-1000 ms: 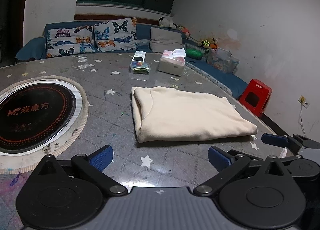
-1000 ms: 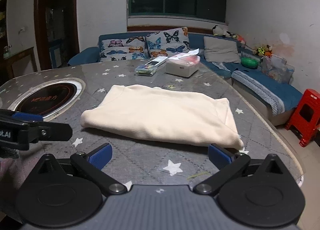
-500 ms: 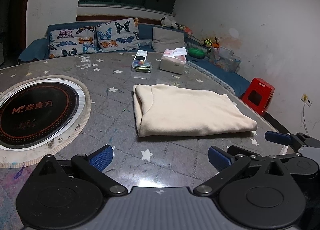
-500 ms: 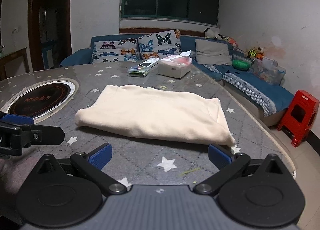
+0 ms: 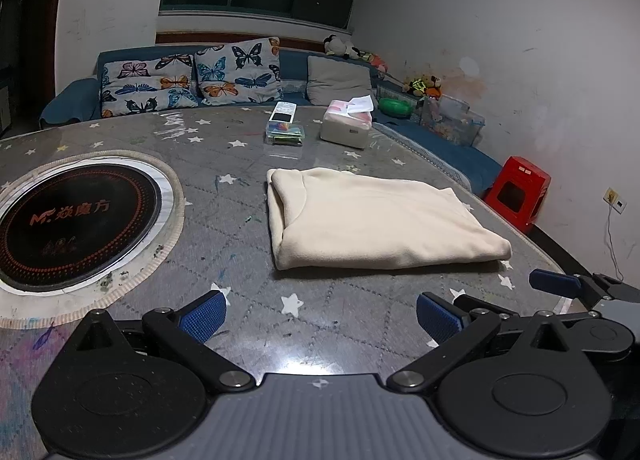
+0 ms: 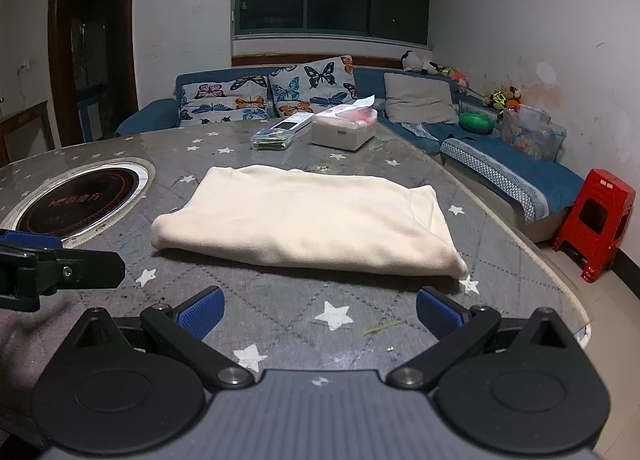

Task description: Fold clothes

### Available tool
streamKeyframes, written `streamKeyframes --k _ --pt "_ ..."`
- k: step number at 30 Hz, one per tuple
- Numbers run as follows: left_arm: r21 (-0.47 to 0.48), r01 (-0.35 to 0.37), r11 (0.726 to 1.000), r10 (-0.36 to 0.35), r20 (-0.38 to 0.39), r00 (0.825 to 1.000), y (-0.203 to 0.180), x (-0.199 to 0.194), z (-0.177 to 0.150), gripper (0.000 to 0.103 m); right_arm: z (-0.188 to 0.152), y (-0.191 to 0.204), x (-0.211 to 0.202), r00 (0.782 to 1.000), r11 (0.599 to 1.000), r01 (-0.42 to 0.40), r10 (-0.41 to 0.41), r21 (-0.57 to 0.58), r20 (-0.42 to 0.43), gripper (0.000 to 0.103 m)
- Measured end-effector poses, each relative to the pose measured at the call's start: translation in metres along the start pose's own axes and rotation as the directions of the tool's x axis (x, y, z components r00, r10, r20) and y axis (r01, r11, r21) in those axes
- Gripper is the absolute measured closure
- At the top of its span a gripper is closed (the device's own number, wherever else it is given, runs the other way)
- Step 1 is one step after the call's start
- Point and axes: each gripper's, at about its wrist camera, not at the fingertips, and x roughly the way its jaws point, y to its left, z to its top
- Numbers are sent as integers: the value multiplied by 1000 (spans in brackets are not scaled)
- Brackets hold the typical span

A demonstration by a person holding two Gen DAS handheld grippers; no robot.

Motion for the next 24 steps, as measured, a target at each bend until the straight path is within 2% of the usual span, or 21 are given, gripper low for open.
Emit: streamKeyframes --k 24 --pt "8 -1 1000 1 -28 1000 -4 7 -3 0 -3 7 2 1000 1000 -18 18 4 -16 0"
